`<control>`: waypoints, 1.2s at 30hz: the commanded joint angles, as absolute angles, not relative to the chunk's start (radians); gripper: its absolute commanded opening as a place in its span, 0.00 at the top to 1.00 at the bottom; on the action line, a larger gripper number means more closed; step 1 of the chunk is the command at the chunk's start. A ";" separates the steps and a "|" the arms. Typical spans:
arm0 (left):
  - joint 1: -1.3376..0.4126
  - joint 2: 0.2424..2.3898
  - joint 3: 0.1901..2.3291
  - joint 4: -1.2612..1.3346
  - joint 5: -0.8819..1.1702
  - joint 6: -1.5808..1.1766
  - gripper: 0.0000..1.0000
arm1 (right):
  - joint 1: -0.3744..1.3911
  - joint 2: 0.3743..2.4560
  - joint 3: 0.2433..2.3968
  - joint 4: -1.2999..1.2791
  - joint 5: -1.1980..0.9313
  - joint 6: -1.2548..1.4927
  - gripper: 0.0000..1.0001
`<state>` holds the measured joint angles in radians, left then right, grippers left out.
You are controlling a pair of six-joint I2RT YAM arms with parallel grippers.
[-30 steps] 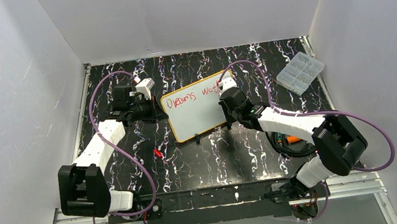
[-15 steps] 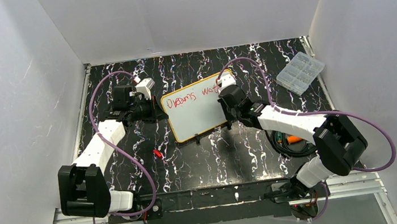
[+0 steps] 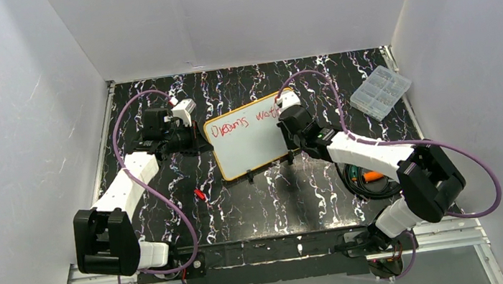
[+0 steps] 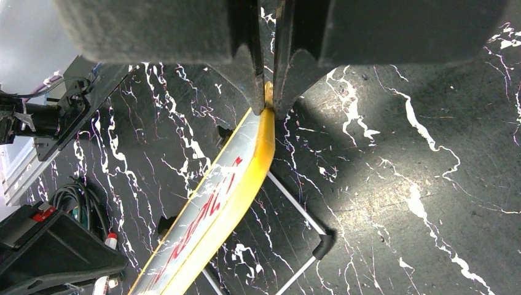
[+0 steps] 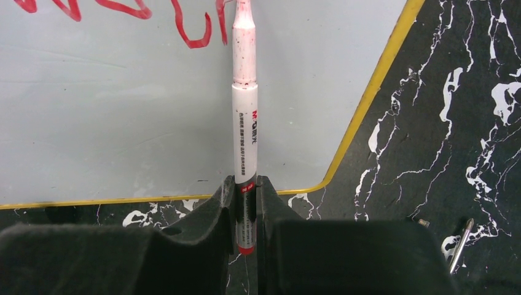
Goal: Write a sentence on the whiteboard
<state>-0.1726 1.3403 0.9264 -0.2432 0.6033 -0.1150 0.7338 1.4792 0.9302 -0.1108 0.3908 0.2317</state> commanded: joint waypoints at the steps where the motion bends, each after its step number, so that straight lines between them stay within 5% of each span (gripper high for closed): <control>1: -0.176 1.292 0.937 -0.250 0.631 -0.107 1.00 | 0.718 1.488 0.974 -0.107 0.409 0.228 0.99; 36: -0.176 1.299 0.937 -0.252 0.626 -0.112 1.00 | 0.710 1.446 0.913 -0.133 0.367 0.268 0.99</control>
<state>-0.1726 1.3403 0.9264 -0.2432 0.6033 -0.1154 0.7136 1.4796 0.8894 -0.1333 0.3599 0.2665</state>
